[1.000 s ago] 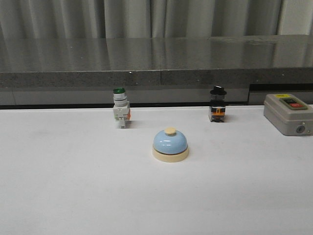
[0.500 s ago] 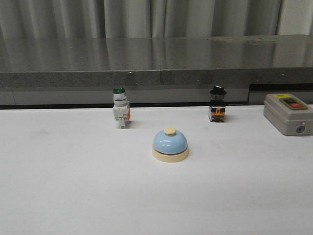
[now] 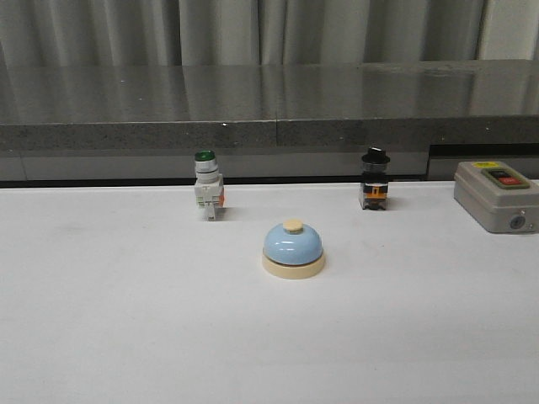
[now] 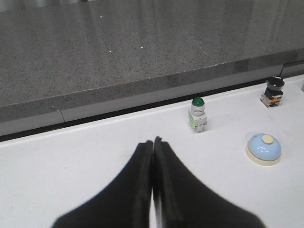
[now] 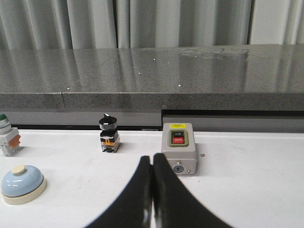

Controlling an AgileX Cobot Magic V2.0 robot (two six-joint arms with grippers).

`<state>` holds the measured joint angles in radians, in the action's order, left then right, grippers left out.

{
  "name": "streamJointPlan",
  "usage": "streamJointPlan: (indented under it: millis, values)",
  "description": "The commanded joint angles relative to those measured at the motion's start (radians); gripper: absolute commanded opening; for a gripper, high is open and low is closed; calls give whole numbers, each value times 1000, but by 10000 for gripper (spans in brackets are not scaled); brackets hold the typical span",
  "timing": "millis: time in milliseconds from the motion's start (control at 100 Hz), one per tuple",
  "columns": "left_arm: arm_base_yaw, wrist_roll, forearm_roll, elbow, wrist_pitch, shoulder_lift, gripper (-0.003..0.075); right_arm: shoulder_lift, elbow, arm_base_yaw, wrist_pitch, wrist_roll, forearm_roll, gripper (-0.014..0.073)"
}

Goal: Place and press bell with both arms

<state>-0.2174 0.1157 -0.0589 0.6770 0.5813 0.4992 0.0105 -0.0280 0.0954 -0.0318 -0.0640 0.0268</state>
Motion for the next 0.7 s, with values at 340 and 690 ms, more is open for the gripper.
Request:
streamJointPlan:
  millis: [340,690]
  values:
    - [0,-10,20,-182,-392,-76,-19,20,16,-6,88,7,-1,-70]
    - [11,-10,71,-521,-623,-283,-20,20,16,-6,88,7,-1,-70]
